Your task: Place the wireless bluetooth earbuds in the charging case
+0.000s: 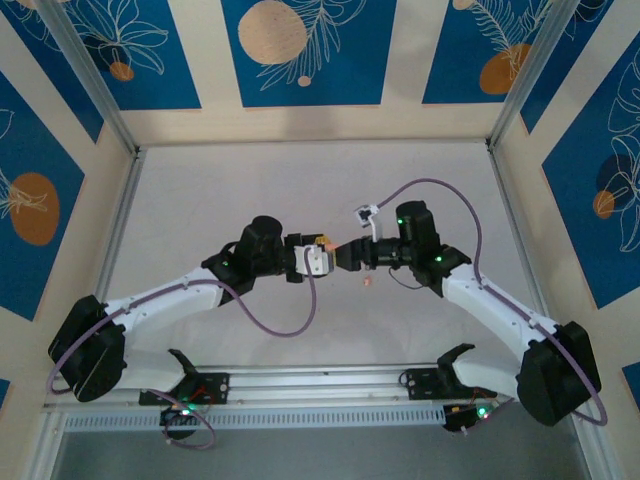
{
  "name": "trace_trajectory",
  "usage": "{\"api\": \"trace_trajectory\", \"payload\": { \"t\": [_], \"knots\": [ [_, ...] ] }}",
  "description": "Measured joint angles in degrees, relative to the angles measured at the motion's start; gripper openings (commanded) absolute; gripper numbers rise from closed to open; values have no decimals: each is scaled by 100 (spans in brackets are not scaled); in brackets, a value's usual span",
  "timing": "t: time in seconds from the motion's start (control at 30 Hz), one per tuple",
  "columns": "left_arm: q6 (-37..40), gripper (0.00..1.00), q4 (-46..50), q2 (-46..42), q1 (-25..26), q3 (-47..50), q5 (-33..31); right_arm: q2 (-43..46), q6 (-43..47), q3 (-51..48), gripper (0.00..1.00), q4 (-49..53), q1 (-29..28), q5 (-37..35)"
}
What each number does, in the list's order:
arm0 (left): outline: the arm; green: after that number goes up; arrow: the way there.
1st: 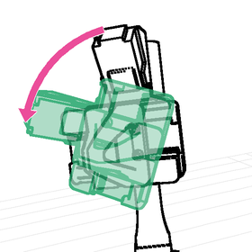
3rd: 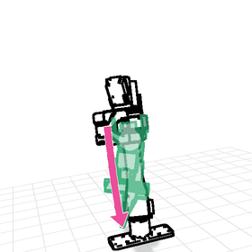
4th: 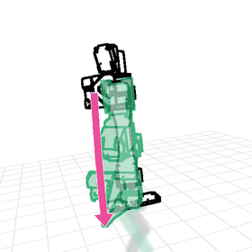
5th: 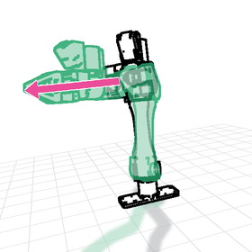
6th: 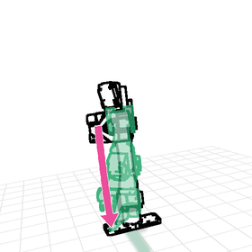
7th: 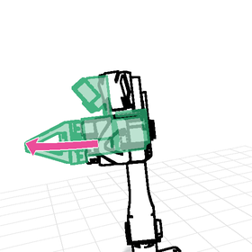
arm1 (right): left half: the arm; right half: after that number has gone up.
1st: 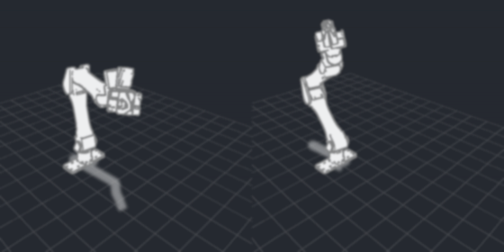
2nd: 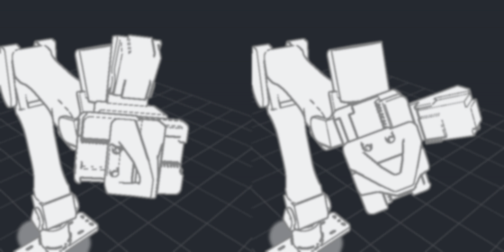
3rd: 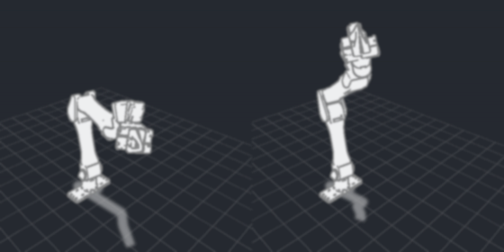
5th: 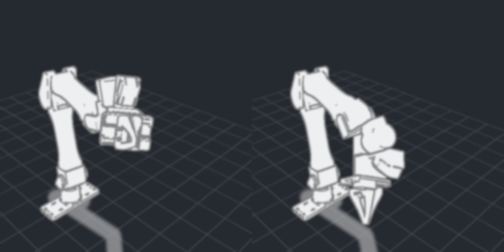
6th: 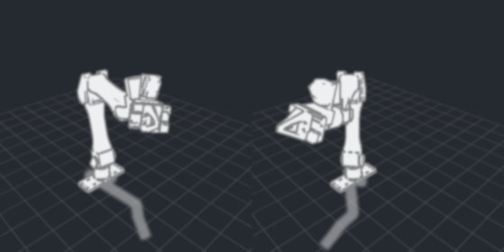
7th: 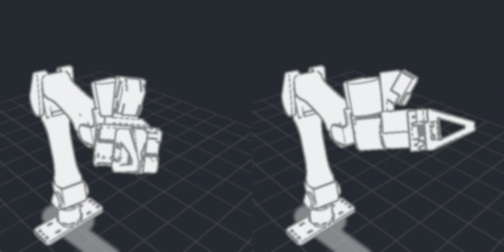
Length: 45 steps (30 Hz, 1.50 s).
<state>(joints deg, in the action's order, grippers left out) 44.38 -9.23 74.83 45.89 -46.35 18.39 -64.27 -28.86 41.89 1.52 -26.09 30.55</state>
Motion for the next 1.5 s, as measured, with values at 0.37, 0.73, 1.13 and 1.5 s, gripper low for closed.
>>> {"api": "trace_trajectory", "payload": {
  "t": [0.37,0.73,1.13,1.5],
  "knots": [
    [-839,26,-1565,-7,-2,415,962,144,-1060,-330,92,-719,1220,2011],
    [-1471,25,-2719,186,-2,463,1467,-299,-1071,205,90,-767,885,3416],
    [-1639,24,-2804,262,-4,461,1475,-282,-127,789,74,415,669,3040],
    [-1412,22,-1762,289,-7,229,678,31,439,1021,60,1744,509,1141]
  ]
}}
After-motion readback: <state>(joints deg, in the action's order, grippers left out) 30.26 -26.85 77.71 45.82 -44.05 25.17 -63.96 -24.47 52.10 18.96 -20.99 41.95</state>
